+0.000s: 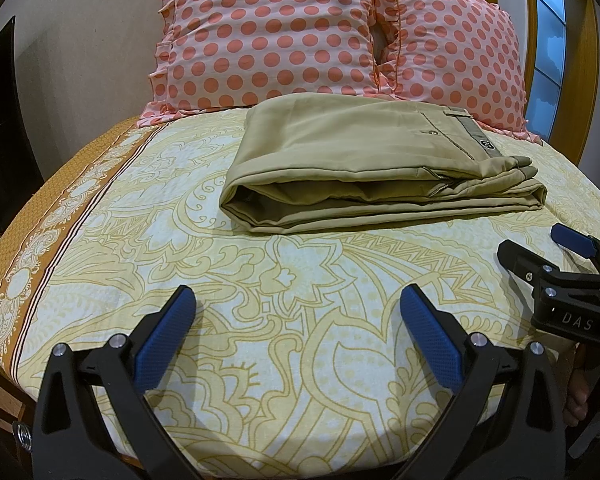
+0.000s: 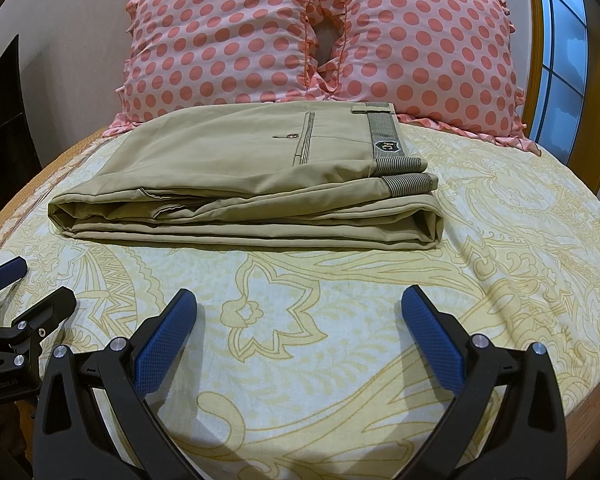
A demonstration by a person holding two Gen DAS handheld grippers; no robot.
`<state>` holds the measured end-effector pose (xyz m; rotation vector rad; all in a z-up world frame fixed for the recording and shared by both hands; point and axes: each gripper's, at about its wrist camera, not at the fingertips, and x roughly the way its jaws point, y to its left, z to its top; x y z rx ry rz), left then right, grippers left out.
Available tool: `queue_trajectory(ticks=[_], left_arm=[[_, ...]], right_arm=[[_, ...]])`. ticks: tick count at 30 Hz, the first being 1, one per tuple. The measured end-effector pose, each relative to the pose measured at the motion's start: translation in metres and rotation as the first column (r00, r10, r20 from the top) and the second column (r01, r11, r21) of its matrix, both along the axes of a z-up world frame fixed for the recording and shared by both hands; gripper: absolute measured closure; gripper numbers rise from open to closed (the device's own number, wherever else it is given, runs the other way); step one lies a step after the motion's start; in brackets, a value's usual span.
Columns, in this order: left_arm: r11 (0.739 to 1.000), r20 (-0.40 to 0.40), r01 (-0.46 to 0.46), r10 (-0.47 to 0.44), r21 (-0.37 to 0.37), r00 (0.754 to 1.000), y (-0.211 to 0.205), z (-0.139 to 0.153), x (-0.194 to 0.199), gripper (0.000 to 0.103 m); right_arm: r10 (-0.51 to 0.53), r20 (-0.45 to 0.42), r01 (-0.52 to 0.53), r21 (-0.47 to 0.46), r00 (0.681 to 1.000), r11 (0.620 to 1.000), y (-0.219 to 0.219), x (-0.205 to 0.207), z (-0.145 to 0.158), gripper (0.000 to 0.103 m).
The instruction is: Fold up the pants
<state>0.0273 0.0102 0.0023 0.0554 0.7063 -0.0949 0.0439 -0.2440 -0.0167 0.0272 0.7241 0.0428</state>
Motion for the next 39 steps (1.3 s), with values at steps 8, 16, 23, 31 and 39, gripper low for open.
queue_trajectory(ticks=[8, 16, 23, 31, 39], left_arm=[[1.0, -0.005, -0.002, 0.002, 0.002, 1.0, -0.0006, 0.0008, 0.001, 0.002], [1.0, 0.0, -0.005, 0.005, 0.0, 1.0, 0.0002, 0.0007, 0.0031, 0.002], [1.0, 0.0, -0.004, 0.004, 0.001, 1.0, 0.001, 0.0008, 0.0043, 0.002], [1.0, -0.001, -0.007, 0.007, 0.001, 1.0, 0.001, 0.0008, 0.0052, 0.002], [1.0, -0.001, -0.006, 0.006, 0.001, 1.0, 0.001, 0.0006, 0.0053, 0.002]], right_arm=[[0.0, 0.0, 0.0, 0.0, 1.0, 1.0, -0.0003, 0.0002, -0.0003, 0.001], [0.001, 0.001, -0.001, 0.0, 1.0, 1.0, -0.0005, -0.0001, -0.0003, 0.001], [0.002, 0.001, -0.002, 0.0, 1.0, 1.0, -0.0006, 0.0001, -0.0003, 0.001], [0.001, 0.002, -0.001, 0.0, 1.0, 1.0, -0.0003, -0.0002, -0.0003, 0.001], [0.002, 0.002, -0.002, 0.0, 1.0, 1.0, -0.0003, -0.0002, -0.0006, 0.001]])
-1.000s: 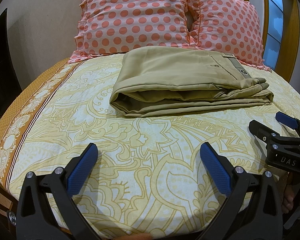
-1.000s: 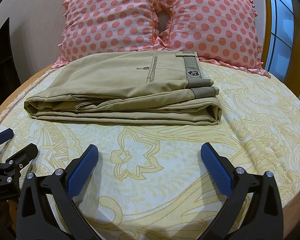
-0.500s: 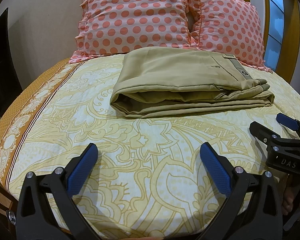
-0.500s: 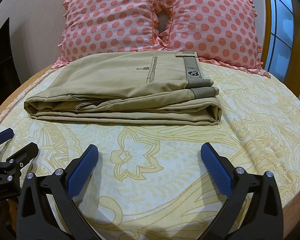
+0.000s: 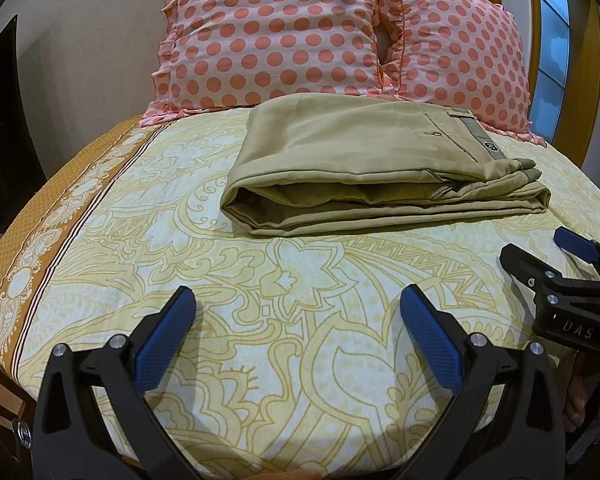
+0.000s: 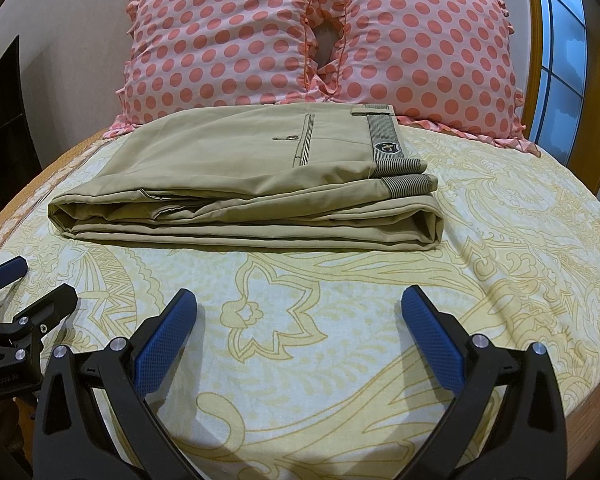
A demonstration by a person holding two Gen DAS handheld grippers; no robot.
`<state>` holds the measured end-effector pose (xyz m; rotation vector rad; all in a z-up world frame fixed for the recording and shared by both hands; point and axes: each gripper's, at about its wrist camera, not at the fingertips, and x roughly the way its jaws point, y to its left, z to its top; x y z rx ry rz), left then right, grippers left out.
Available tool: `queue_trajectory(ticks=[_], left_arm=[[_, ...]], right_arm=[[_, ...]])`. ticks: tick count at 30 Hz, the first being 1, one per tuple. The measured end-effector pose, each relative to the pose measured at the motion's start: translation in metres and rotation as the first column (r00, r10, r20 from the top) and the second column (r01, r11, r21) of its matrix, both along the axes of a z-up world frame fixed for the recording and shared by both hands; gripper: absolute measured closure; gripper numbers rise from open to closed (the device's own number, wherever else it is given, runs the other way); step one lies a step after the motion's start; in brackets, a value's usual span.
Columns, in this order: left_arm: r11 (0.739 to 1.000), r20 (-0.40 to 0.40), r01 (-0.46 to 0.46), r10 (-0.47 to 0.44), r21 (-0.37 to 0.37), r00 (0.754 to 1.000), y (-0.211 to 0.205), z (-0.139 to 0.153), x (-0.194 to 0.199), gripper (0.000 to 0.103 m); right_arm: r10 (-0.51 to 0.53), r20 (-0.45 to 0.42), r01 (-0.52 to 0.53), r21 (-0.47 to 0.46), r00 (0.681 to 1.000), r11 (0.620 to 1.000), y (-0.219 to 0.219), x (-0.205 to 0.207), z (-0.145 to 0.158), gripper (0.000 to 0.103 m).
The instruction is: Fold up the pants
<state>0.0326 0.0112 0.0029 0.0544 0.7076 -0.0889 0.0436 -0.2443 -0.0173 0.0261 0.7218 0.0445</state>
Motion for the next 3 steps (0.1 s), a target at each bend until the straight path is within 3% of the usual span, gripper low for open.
queue_trajectory(ticks=[3], left_arm=[[1.0, 0.0, -0.001, 0.001, 0.0, 1.0, -0.0004, 0.0, -0.0001, 0.002]], right_arm=[[0.0, 0.001, 0.0, 0.0, 1.0, 1.0, -0.0001, 0.0003, -0.0004, 0.001]])
